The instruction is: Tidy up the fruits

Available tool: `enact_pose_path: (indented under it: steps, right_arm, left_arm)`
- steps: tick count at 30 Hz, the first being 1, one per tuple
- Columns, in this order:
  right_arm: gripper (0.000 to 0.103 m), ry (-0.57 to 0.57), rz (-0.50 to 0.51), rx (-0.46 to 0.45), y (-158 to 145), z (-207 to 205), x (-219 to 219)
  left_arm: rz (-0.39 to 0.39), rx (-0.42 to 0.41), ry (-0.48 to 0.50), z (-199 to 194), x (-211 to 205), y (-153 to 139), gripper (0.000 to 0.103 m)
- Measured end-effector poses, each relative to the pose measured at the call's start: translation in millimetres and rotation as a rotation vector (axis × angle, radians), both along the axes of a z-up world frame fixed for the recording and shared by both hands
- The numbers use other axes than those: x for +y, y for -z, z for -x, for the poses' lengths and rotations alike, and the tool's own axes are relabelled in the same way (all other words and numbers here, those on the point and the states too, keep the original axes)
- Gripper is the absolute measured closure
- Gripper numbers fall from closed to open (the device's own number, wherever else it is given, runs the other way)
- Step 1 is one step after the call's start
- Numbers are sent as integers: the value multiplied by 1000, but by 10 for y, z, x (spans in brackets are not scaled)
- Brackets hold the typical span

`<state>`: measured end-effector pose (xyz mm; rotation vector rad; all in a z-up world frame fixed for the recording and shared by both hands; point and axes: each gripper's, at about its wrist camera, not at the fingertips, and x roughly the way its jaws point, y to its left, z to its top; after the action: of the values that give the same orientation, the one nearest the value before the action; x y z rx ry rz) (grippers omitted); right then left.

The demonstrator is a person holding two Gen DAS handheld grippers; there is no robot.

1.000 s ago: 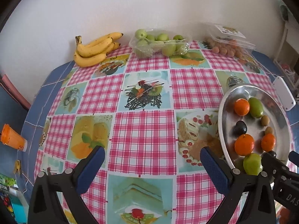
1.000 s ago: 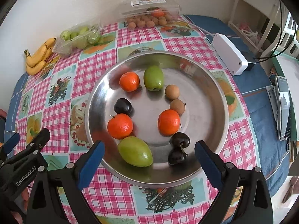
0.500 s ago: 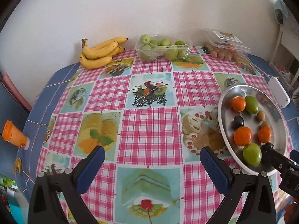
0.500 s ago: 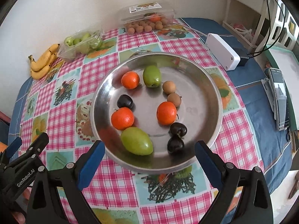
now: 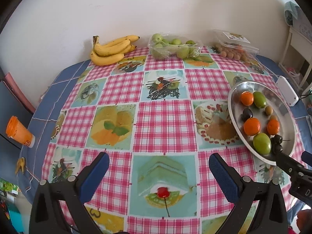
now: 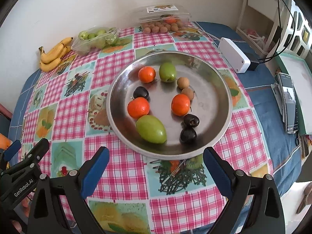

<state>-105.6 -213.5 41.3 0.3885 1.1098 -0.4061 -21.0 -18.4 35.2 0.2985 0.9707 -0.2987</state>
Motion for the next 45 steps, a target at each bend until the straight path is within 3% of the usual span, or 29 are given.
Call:
enact_pose_path:
  steps: [37,45]
  right_arm:
    - [6,0,46,5,-91,207,162]
    - [6,9,50,-31,-201,282,180]
  left_arm:
    - [-6,64,-56,113,175,0,0]
    - [9,57,-63,143,217,-52,0]
